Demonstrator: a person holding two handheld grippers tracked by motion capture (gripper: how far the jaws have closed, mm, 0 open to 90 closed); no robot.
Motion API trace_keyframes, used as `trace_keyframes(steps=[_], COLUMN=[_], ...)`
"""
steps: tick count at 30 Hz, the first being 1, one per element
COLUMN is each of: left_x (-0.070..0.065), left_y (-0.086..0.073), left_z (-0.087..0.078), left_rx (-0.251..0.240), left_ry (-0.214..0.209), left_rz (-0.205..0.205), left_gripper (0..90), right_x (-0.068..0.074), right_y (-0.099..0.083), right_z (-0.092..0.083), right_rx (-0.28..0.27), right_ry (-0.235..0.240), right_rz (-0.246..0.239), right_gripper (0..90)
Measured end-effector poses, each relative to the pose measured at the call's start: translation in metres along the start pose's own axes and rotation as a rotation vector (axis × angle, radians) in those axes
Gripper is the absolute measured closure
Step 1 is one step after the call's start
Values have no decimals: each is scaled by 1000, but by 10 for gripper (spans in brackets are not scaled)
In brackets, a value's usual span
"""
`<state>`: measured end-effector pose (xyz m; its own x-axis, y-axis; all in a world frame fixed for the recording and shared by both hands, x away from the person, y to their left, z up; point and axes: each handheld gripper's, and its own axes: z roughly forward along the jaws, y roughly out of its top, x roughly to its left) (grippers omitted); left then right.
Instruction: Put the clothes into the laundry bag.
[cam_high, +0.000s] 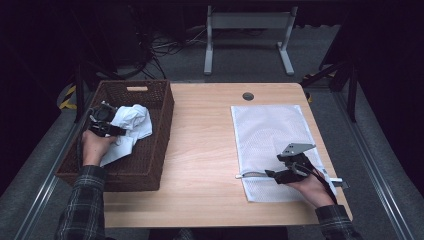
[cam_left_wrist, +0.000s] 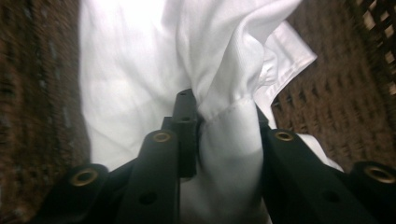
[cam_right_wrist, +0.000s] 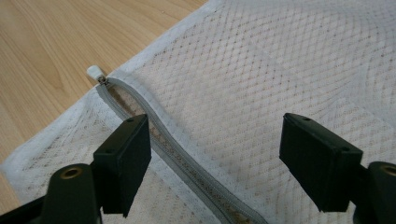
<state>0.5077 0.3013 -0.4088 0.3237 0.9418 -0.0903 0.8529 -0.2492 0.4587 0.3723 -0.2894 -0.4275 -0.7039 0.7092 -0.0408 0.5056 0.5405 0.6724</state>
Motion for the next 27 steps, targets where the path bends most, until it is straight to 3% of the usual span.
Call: trace_keyframes(steps=[2, 4, 7, 14, 21, 27], left_x=[-1, -2, -2, -10, -17, -19], left_y=[-1, -1, -2, -4, -5, -5], left_z=[6, 10, 15, 26, 32, 33], left_rx=[12, 31, 42, 87, 120, 130], left_ry=[-9, -24, -61, -64, -28, 16], left_rz=[1, 14, 8, 75, 119, 135], left_gripper=[707, 598, 536, 286, 244, 330], right_x=[0, 0, 0, 0, 1, 1], right_y=[0, 0, 0, 0, 0, 0], right_z=[0, 0, -1, 0, 0, 1], right_rx=[0, -1, -2, 1, 6, 11], right_ry=[0, 1, -1, -1, 1, -1], right_rz=[-1, -1, -3, -3, -4, -7], right_gripper=[259, 259, 258, 258, 258, 258])
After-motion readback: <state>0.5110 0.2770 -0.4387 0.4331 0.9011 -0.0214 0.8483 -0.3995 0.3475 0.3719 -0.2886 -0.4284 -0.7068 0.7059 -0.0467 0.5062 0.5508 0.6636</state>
